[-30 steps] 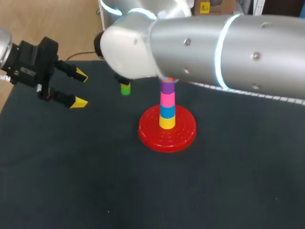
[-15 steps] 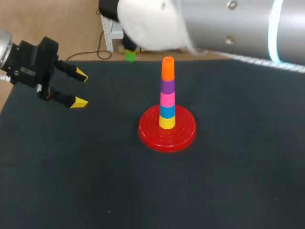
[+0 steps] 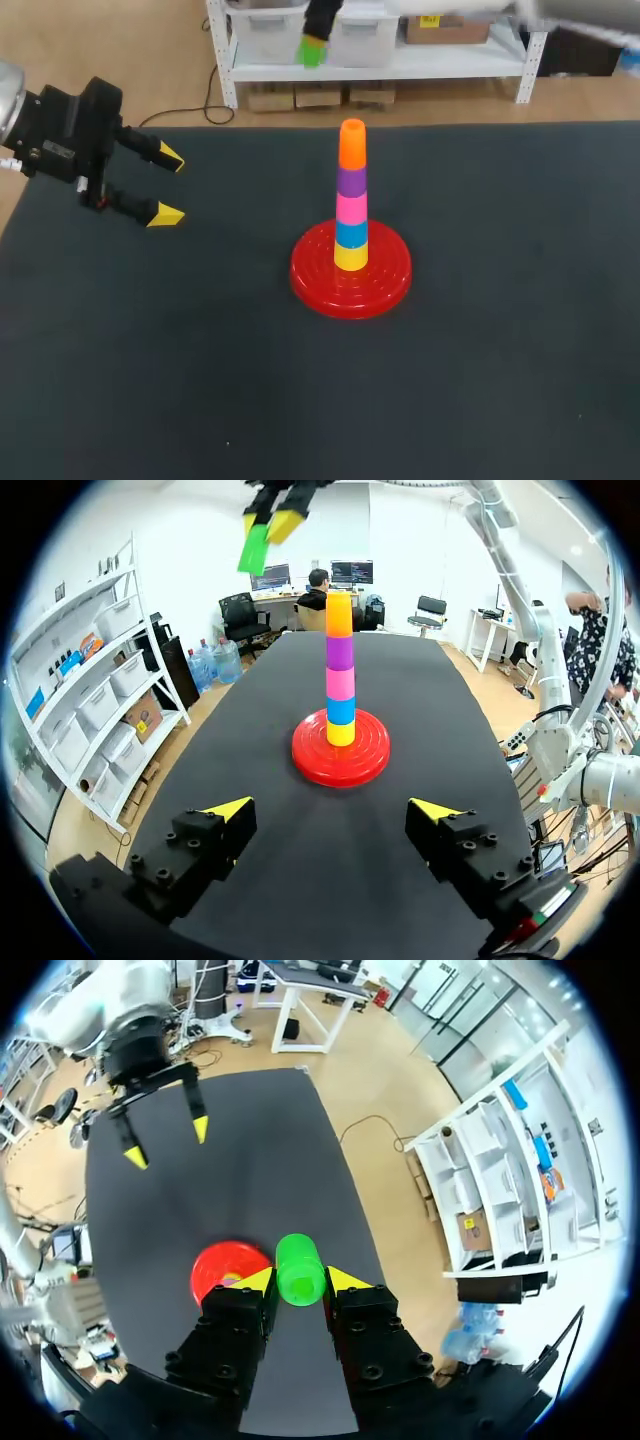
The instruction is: Pick up and stack the cylinders on the red base in this order: pink,purple,orange,green
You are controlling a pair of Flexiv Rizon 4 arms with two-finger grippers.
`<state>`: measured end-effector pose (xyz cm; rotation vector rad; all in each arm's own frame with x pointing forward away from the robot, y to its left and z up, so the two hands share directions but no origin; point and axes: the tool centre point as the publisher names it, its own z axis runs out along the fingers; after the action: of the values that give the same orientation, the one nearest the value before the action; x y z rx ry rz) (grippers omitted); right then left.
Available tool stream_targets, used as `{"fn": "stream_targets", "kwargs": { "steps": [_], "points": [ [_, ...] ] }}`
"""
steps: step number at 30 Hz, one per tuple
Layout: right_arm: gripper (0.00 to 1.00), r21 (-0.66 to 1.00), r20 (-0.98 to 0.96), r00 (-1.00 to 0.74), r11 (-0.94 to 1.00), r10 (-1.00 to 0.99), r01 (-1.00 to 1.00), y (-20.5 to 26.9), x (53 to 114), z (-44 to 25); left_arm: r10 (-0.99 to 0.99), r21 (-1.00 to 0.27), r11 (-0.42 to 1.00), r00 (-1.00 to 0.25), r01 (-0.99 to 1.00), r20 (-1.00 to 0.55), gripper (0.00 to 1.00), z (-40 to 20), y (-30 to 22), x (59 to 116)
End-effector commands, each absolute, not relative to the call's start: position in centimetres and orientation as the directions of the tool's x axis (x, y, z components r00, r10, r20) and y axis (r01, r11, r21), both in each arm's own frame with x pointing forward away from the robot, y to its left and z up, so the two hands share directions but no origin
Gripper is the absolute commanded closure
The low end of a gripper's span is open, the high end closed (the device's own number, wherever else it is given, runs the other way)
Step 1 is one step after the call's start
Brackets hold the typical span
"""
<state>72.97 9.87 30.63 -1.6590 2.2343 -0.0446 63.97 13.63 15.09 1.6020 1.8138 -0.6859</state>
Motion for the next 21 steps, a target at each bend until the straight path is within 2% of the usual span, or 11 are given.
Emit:
{"fn": "stream_targets", "kwargs": {
  "steps": [1,13,21],
  "points": [
    [1.00,-0.215,-0.279,-0.218,0.282,-0.935,-0.935,8.0,70.9,33.0,0.671,0.020,0.132,-0.075,0.991,-0.738,0.00,15.0,13.7,63.9],
    [1.00,-0.141,-0.167,-0.153,0.177,-0.974,-0.974,5.4,66.7,32.3,0.671,0.020,0.132,-0.075,0.991,-0.738,0.00,15.0,13.7,63.9],
    [1.00,-0.120,-0.108,-0.150,0.162,-0.983,-0.979,4.7,66.3,30.7,0.671,0.020,0.132,-0.075,0.991,-0.738,0.00,15.0,13.7,63.9]
  ]
}}
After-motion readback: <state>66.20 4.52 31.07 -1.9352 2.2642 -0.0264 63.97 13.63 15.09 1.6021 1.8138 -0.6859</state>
